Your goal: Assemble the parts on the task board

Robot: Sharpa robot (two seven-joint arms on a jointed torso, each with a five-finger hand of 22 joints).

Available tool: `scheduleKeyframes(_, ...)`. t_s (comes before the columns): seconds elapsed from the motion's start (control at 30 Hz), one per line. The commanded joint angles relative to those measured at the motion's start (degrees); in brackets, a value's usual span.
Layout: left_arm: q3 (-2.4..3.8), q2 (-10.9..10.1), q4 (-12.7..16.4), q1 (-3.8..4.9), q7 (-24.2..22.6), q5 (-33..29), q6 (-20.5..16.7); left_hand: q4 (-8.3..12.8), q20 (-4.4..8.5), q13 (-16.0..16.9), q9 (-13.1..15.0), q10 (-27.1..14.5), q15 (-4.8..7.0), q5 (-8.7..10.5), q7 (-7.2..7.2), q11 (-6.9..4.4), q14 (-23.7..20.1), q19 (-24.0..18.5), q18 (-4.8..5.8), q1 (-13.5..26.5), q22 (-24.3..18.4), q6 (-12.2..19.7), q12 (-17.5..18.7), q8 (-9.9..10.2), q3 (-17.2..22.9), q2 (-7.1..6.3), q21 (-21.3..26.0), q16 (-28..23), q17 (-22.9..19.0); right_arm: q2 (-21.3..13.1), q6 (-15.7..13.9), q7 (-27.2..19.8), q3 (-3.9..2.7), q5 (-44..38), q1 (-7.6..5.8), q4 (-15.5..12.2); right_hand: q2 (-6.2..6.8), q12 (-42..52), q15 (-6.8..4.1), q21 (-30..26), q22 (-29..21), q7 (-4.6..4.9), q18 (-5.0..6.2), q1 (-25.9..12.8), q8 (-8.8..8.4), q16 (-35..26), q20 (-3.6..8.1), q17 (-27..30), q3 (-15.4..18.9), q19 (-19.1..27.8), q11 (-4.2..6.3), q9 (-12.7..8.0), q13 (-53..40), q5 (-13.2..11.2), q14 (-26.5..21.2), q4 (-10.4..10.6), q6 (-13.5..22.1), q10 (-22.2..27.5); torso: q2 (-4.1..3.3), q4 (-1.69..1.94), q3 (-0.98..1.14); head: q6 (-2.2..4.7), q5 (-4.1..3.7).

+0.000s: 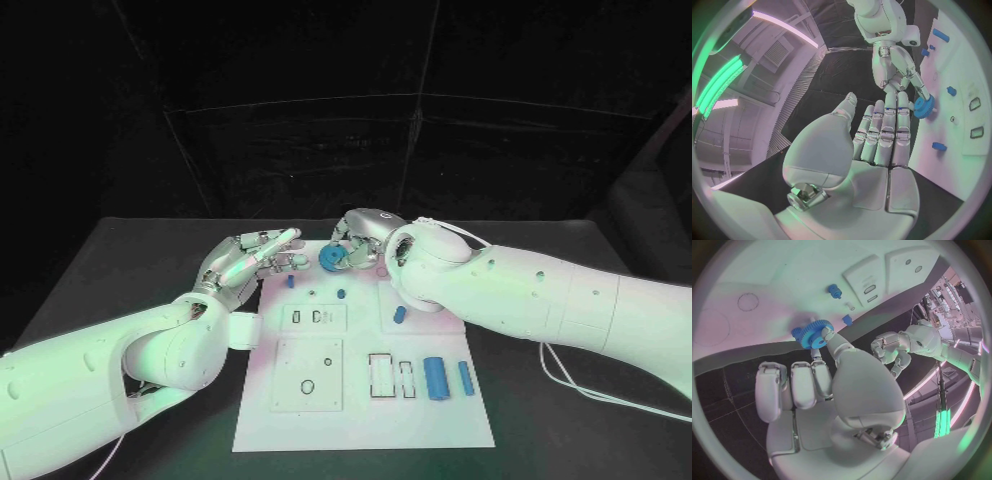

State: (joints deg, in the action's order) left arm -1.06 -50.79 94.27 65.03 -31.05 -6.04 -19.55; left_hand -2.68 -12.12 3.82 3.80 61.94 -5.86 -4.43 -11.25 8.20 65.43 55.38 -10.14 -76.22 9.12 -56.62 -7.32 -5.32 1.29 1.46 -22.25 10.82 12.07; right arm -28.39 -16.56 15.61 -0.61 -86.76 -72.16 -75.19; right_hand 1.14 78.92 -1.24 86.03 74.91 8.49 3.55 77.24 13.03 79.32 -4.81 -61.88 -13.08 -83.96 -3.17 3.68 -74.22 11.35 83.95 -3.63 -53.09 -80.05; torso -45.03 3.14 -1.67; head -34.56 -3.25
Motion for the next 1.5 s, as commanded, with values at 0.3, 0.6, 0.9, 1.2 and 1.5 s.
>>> scheduleKeyframes(0.3, 0.02, 0.1, 0.2, 0.08, -1.7, 0.1, 0.1, 0.4, 0.14, -0.1, 0.0, 0.0, 0.12, 0.31, -0.16, 0.27, 0.4, 0.4, -0.34, 0.0, -0.1, -0.4, 0.2, 0.4, -0.1, 0.64, 0.3, -0.3, 0.1, 2.4, 4.3, 1.0, 0.0, -1.2, 0.25, 2.5, 0.19, -0.3, -0.22, -0.3, 2.1, -0.11, -1.05, -0.9, -0.37, 0.1, 0.26, 0.3, -0.8, -1.1, 0.03, 0.0, 0.4, 0.2, 1.6, 0.0, -0.2, 0.0, 0.04, -0.18, 0.13, -0.18, 0.3)
scheduleKeyframes(0.6, 0.02, 0.2, 0.1, 0.08, -1.5, 0.1, 0.1, 0.4, 0.14, -0.1, 0.0, 0.0, 0.12, 0.31, -0.16, 0.27, 0.4, 0.4, -0.34, 0.0, -0.1, -0.4, 0.2, 0.4, -0.1, 0.64, 0.3, -0.3, 0.1, 2.8, 5.6, 1.6, 0.02, -1.4, 0.31, 3.0, 1.66, -1.6, 0.36, -0.4, 2.0, 0.74, -1.04, -2.4, -3.03, 0.0, -0.18, 0.6, -1.1, -1.0, -0.72, -0.1, 1.9, -1.8, 1.5, 0.1, 3.9, 1.0, 0.01, -0.24, 0.13, -0.27, 0.33)
scheduleKeyframes(0.9, 0.02, 0.2, 0.0, 0.08, -1.3, 0.1, 0.1, 0.5, 0.15, -0.1, 0.0, 0.0, 0.13, 0.32, -0.17, 0.27, 0.5, 0.4, -0.35, -0.1, -0.1, -0.5, 0.3, 0.4, -0.1, 0.7, 0.3, -0.4, 0.1, 2.5, 6.2, 2.3, 0.04, -1.6, 0.32, 2.9, 3.11, -2.4, 1.04, -0.5, 1.9, 1.53, -1.02, -3.9, -5.64, 0.0, -0.85, 0.9, 0.7, -1.0, -1.51, 0.0, 2.8, -2.3, 1.5, 1.1, 8.6, 1.9, 0.05, -0.19, 0.11, -0.41, 0.27)
scheduleKeyframes(1.2, 0.02, 0.2, -0.1, 0.08, -1.2, 0.1, 0.1, 0.5, 0.15, -0.1, 0.0, 0.0, 0.13, 0.32, -0.17, 0.27, 0.5, 0.4, -0.35, -0.1, -0.1, -0.5, 0.3, 0.4, -0.1, 0.7, 0.3, -0.4, 0.1, 1.8, 5.9, 2.3, 0.05, -1.5, 0.32, 2.6, 3.48, -2.3, 1.2, -0.5, 1.8, 1.66, -1.0, -4.8, -5.51, 0.0, -1.04, 1.1, 1.8, -1.0, -1.66, 0.1, 2.7, -2.3, 1.4, 2.3, 8.6, 1.9, 0.01, -0.27, 0.12, -0.4, 0.3)
scheduleKeyframes(1.5, 0.02, 0.2, -0.1, 0.08, -1.1, 0.1, 0.0, 0.5, 0.15, -0.1, 0.0, 0.0, 0.13, 0.33, -0.2, 0.28, 0.5, 0.4, -0.35, -0.1, -0.1, -0.5, 0.3, 0.4, 0.0, 0.74, 0.3, -0.4, 0.1, 1.5, 6.9, 1.9, 0.06, 0.7, 0.32, 2.4, 2.67, -1.6, 1.31, -0.5, 2.1, 1.72, -1.04, -9.2, -4.94, 0.3, -1.21, 0.9, 4.2, -1.1, -1.76, 0.2, 2.0, -1.0, 1.5, 7.3, 7.7, 1.3, 0.01, -0.19, 0.1, -0.47, 0.3)
